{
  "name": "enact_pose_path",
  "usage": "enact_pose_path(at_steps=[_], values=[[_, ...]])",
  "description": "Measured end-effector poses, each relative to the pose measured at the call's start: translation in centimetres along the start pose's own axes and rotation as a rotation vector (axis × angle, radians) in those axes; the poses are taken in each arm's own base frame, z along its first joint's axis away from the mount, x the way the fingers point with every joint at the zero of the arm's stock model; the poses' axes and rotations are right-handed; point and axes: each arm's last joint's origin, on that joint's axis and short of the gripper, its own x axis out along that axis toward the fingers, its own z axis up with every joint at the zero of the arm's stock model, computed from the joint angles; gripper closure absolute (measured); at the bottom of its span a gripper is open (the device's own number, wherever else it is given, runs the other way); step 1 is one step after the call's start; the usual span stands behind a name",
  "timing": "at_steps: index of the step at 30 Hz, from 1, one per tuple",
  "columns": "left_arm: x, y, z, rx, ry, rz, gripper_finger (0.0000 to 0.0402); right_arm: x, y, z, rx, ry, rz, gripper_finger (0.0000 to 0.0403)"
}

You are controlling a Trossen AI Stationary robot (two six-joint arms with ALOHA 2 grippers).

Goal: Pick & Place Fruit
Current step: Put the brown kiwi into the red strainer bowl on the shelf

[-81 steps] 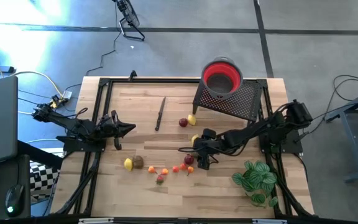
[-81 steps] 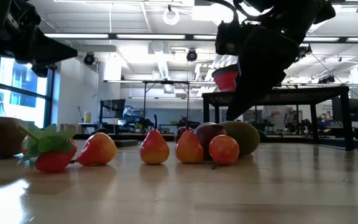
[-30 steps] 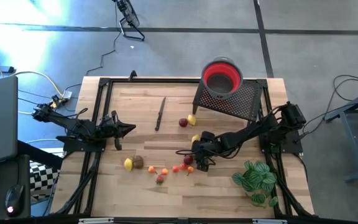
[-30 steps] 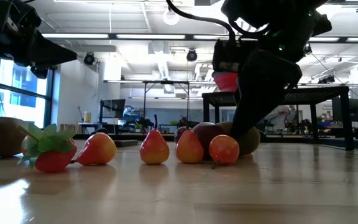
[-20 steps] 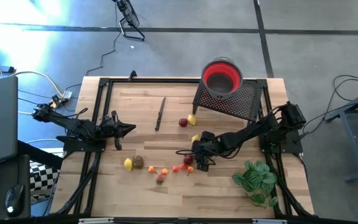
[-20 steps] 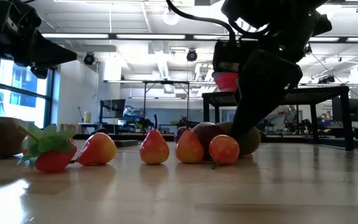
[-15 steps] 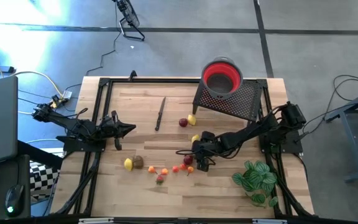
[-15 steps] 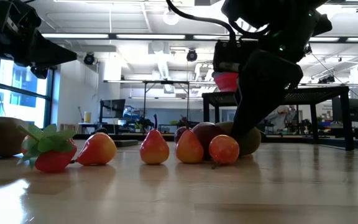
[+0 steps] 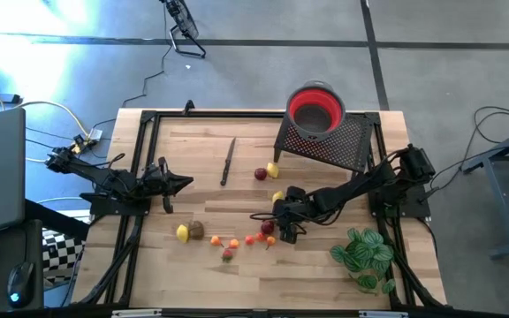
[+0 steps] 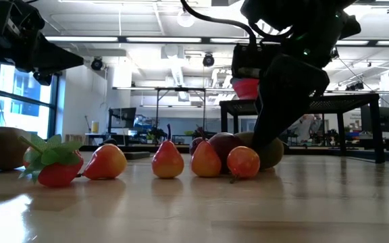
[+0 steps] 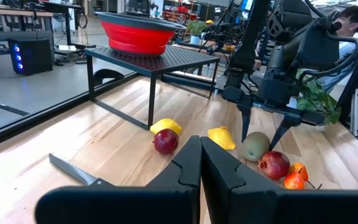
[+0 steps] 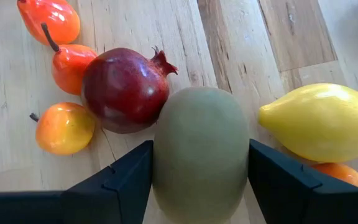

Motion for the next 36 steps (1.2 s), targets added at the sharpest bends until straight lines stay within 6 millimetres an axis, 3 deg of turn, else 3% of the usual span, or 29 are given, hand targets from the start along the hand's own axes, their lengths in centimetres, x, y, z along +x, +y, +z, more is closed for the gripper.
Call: enact_pose_path(at_steps=[6, 14, 25, 36], values=[[0.0, 0.0, 0.0, 0.0, 0.0, 0.0, 0.0402, -1.1, -0.1, 0.3, 0.004, -0.019, 0.012, 0.0176], [0.0, 0.0, 0.0, 0.0, 0.0, 0.0, 0.0402, -4.1, -0.3, 1.2, 0.02, -0.089, 0.038, 0.0177], [0.0, 0.0, 0.0, 0.001, 0.001, 0.0, 0.0402, -10.6, -1.3, 2.7, 0.07, -0.307, 0.075, 0.0177], [0.0, 0.0, -0.1, 0.004, 0.006, 0.001, 0.0402, -17.9, -4.0, 3.3, 0.157, -0.594, 0.035, 0.0178]])
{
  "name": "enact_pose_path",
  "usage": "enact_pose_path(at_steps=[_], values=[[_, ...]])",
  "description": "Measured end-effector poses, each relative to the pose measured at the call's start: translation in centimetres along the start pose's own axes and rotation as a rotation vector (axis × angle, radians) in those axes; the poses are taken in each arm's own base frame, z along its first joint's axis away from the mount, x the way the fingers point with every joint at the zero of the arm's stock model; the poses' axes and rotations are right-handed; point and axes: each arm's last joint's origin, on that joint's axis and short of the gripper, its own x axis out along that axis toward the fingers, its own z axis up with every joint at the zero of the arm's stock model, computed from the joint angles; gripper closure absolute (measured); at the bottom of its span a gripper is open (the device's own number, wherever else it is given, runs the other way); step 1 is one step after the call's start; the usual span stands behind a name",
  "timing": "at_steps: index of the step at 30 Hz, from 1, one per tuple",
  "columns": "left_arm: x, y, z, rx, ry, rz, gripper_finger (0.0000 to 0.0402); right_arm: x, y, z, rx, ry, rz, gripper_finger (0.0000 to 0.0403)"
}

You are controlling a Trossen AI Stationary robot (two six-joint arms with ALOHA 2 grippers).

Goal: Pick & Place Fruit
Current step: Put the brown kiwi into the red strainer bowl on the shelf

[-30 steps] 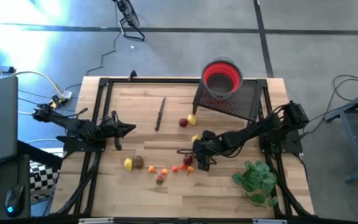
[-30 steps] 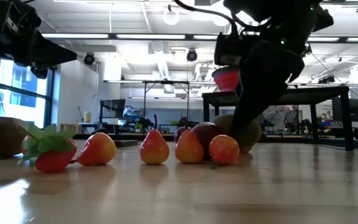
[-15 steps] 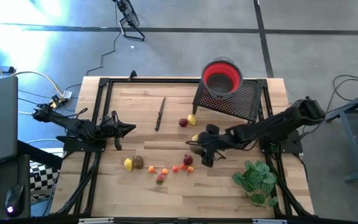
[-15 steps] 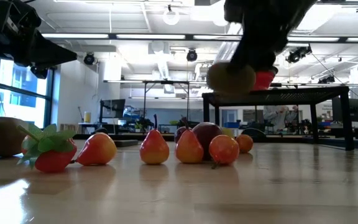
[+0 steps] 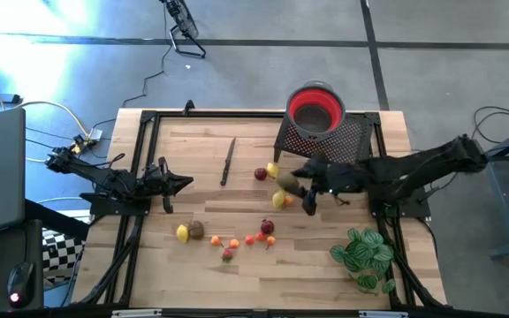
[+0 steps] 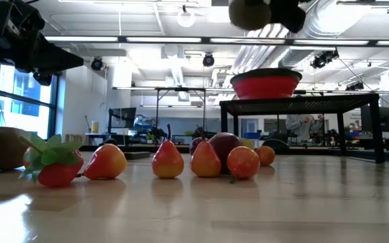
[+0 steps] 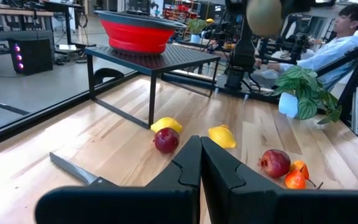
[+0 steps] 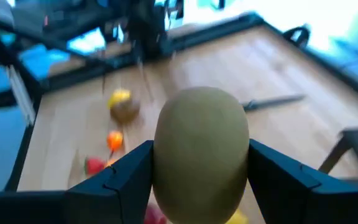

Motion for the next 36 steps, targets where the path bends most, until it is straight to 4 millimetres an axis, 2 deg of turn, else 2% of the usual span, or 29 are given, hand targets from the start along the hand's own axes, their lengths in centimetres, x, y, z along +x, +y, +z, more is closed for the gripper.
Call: enact_pose_path(at_steps=[6, 10, 17, 26, 36], values=[[0.0, 0.0, 0.0, -0.001, 0.0, 0.0, 0.0402, -2.5, -1.2, 2.0, -0.027, -0.166, -0.071, 0.0178], [0.0, 0.0, 0.0, -0.001, 0.0, 0.0, 0.0402, -3.3, -1.8, 2.9, -0.058, -0.244, -0.132, 0.0178], [0.0, 0.0, 0.0, -0.001, 0.001, 0.0, 0.0402, -3.0, -3.6, 3.7, -0.059, -0.27, -0.222, 0.0178], [0.0, 0.0, -0.1, 0.004, 0.006, 0.001, 0.0402, -2.6, -7.0, 4.7, -0.06, -0.283, -0.367, 0.0178], [0.0, 0.0, -0.1, 0.005, 0.006, 0.001, 0.0402, -2.5, -10.8, 5.6, -0.013, -0.282, -0.407, 0.0178]])
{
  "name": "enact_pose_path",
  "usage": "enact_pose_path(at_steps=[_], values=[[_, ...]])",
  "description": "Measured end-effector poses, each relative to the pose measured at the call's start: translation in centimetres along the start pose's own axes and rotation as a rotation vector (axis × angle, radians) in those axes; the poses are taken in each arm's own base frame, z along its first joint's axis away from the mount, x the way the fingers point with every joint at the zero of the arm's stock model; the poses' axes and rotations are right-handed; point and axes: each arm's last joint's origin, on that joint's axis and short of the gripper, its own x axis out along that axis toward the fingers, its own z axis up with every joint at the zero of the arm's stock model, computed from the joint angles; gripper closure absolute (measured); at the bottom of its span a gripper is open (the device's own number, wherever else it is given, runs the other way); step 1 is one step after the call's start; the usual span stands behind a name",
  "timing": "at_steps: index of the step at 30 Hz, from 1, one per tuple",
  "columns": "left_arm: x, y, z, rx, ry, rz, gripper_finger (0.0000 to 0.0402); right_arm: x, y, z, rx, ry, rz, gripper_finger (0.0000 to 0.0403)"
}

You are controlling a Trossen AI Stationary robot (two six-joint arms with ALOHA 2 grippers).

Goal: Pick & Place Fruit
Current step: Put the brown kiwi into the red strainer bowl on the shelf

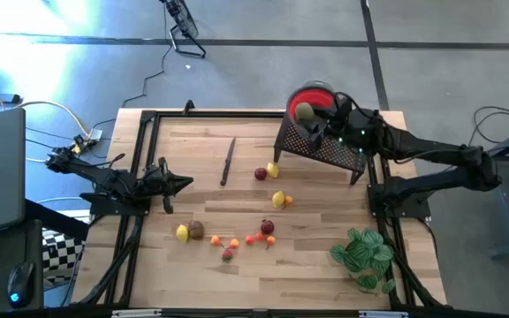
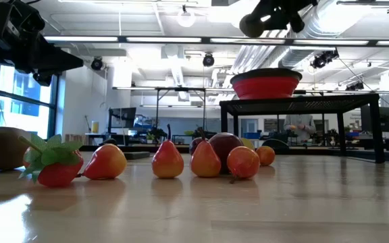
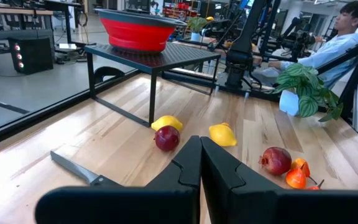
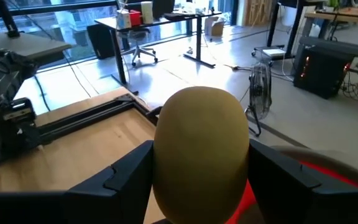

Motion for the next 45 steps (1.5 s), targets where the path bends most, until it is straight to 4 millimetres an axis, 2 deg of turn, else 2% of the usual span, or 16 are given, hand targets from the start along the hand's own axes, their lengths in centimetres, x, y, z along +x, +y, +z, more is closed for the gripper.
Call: enact_pose_path(at_steps=[9, 23, 33, 45], values=[[0.0, 0.0, 0.0, 0.0, 0.0, 0.0, 0.0402, 1.7, -2.1, -0.4, 0.025, 0.048, -0.027, 0.0178], [0.0, 0.0, 0.0, -0.001, -0.001, 0.0, 0.0402, 5.4, -4.9, -2.9, 0.022, 0.229, -0.125, 0.0178], [0.0, 0.0, 0.0, -0.001, -0.001, 0.0, 0.0402, 5.8, -5.6, -3.9, 0.018, 0.313, -0.162, 0.0178], [0.0, 0.0, 0.0, -0.001, -0.001, 0.0, 0.0402, 5.8, -5.7, -3.9, 0.016, 0.32, -0.17, 0.0178]])
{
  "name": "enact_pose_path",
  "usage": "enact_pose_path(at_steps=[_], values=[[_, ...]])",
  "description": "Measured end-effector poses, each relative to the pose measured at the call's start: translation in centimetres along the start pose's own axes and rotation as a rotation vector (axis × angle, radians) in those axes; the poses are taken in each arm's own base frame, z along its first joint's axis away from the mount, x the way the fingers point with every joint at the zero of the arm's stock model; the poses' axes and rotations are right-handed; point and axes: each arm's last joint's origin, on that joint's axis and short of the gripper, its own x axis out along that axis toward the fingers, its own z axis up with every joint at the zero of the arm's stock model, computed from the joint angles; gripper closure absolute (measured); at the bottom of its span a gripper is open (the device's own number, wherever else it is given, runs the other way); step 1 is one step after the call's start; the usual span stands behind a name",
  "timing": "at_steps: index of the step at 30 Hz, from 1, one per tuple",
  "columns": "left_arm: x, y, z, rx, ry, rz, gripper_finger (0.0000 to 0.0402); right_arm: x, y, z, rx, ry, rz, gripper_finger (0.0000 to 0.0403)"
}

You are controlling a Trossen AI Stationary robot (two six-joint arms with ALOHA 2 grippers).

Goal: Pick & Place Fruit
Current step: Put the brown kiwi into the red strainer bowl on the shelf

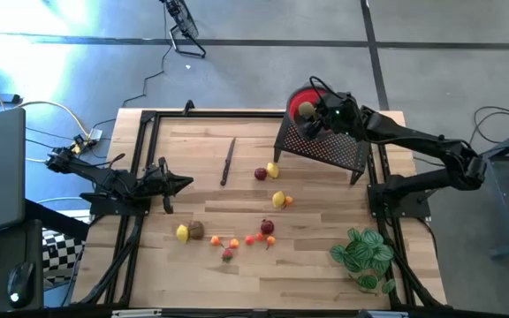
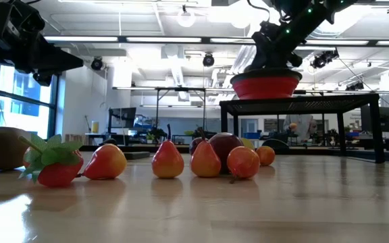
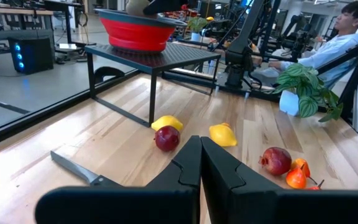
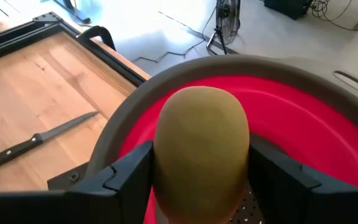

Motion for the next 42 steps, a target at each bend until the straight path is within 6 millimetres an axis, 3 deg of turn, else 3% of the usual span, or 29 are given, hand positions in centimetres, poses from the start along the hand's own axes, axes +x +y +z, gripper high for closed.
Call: enact_pose_path(at_steps=[14, 35, 42], values=[[0.0, 0.0, 0.0, 0.0, 0.0, 0.0, 0.0402, 0.4, -2.2, -0.2, 0.059, 0.041, -0.099, 0.0178], [0.0, 0.0, 0.0, 0.0, 0.0, 0.0, 0.0402, 0.3, -2.3, -0.8, 0.045, 0.104, -0.107, 0.0178], [0.0, 0.0, 0.0, 0.001, 0.001, 0.0, 0.0402, 0.3, -2.3, -0.8, 0.043, 0.104, -0.107, 0.014]])
